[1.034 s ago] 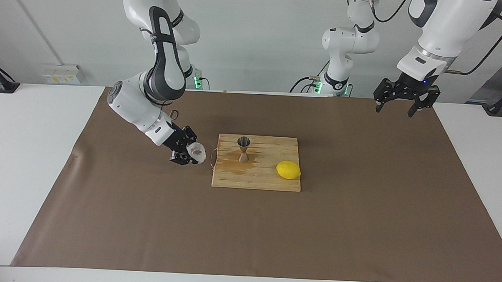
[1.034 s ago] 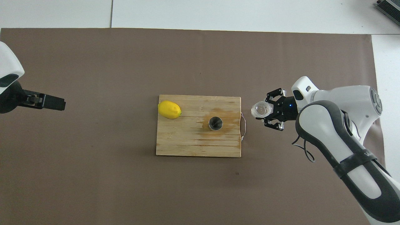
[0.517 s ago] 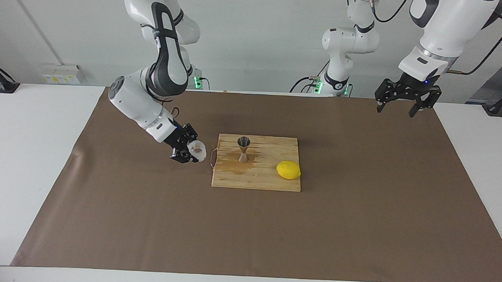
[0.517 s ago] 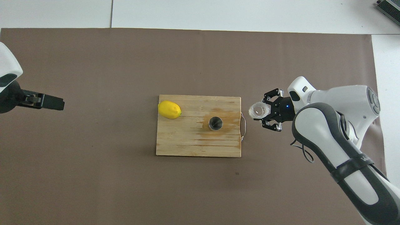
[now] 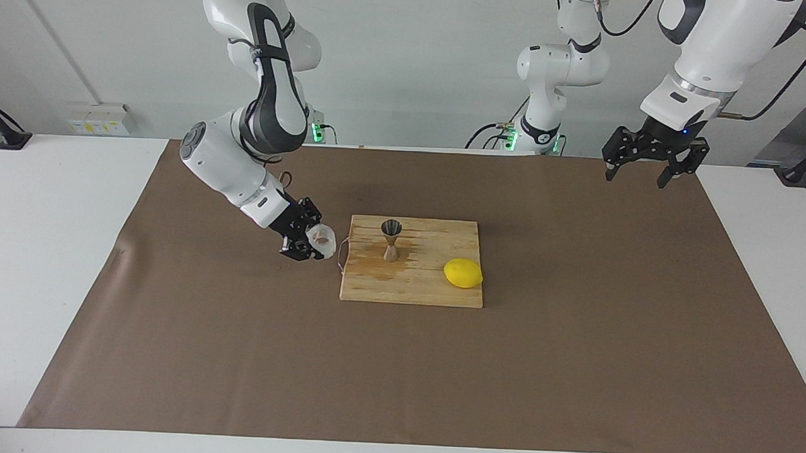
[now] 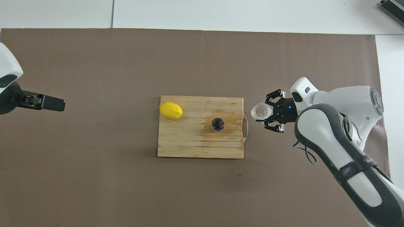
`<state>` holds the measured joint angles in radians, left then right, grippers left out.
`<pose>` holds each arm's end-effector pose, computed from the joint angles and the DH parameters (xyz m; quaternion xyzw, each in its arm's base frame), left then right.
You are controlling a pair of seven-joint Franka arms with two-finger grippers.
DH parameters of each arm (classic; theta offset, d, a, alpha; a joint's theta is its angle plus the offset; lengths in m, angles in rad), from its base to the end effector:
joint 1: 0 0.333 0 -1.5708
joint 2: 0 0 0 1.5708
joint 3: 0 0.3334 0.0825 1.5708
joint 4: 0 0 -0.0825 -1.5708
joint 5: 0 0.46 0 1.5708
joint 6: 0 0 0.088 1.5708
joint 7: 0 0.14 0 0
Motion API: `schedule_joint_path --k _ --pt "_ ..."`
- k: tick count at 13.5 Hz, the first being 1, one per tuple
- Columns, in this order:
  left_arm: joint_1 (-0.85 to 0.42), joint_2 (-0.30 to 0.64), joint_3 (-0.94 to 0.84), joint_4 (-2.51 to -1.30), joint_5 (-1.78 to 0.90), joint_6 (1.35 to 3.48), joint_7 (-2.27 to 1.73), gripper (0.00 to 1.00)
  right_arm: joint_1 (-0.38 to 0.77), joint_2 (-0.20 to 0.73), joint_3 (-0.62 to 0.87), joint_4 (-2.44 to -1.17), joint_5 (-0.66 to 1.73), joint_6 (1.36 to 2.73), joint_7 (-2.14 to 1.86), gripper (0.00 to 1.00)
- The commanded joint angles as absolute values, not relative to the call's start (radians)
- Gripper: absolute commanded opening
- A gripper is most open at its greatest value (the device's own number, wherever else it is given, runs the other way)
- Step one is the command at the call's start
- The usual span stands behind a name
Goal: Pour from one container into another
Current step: 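Lift the white cup with the right gripper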
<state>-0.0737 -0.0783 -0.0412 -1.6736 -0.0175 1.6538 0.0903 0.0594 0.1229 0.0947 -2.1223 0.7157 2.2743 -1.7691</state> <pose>0.6097 -0.0735 0.6084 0.9943 -0.1019 0.0291 0.0075 0.6208 0.1294 0.3039 -0.7178 -0.6391 -0.2081 0.1815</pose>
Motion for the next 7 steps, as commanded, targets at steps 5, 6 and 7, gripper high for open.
schedule_joint_path --k 5,6,7 --pt "-0.064 -0.092 -0.048 -1.686 -0.009 1.647 0.101 1.00 0.060 0.103 0.101 -2.128 0.692 2.273 -1.741 0.22" --pt "-0.064 -0.092 -0.048 -1.686 -0.009 1.647 0.101 1.00 0.073 0.103 0.101 -2.128 0.692 2.273 -1.741 0.22" --pt "-0.064 -0.092 -0.048 -1.686 -0.009 1.647 0.101 1.00 0.084 0.103 0.100 -2.128 0.692 2.276 -1.740 0.22"
